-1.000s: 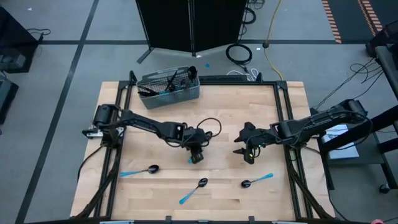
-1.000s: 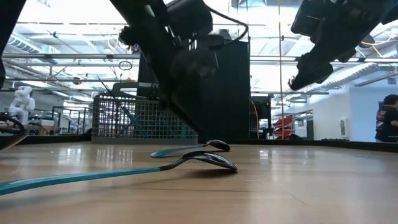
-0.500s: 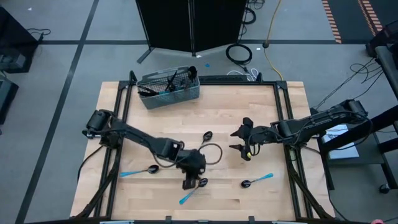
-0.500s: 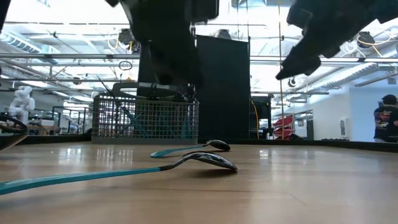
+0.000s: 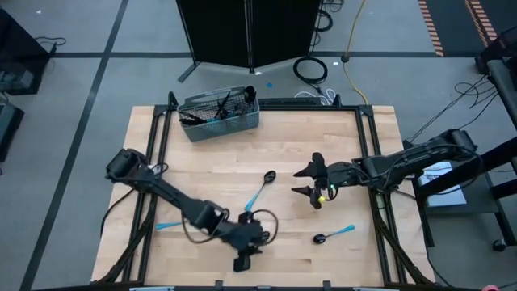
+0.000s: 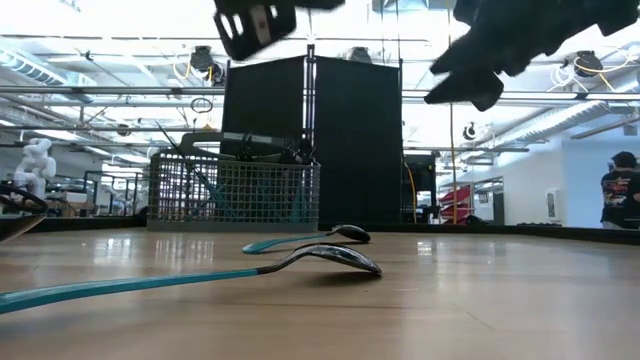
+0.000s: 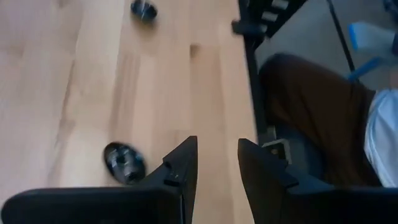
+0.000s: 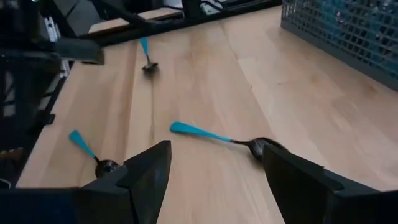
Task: Sort silverware
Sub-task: Put the blue spoon into the silverware basket
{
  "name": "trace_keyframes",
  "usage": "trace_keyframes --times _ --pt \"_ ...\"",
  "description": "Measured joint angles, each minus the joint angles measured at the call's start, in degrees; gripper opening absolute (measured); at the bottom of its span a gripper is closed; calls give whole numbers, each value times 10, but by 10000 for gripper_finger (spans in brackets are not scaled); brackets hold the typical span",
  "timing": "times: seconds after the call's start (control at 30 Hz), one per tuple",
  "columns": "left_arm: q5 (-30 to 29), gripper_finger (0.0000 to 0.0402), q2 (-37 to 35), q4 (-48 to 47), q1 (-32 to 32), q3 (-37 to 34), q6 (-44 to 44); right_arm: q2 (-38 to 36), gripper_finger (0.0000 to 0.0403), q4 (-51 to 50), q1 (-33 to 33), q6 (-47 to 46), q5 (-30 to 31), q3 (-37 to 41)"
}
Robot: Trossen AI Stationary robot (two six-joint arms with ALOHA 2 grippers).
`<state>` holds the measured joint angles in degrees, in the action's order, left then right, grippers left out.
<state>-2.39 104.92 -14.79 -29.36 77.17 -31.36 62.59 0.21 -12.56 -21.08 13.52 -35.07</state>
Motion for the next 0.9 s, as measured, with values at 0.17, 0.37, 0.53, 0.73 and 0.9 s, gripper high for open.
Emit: trace_keyframes --times 0.17,0.37,0.53,0.73,0.9 --pt "-87 111 0 60 -51 0 -36 33 249 20 -21 -7 -1 0" --pt "-154 111 24 100 -96 10 -119 74 249 18 -57 -23 -1 0" --pt "-153 111 108 67 -112 93 -133 88 249 20 -72 -37 -1 0" --pt "-191 111 193 -199 -103 252 -149 88 249 23 -74 -43 0 0" --pt "-230 111 204 -331 -100 292 -209 88 249 22 -74 -42 0 0"
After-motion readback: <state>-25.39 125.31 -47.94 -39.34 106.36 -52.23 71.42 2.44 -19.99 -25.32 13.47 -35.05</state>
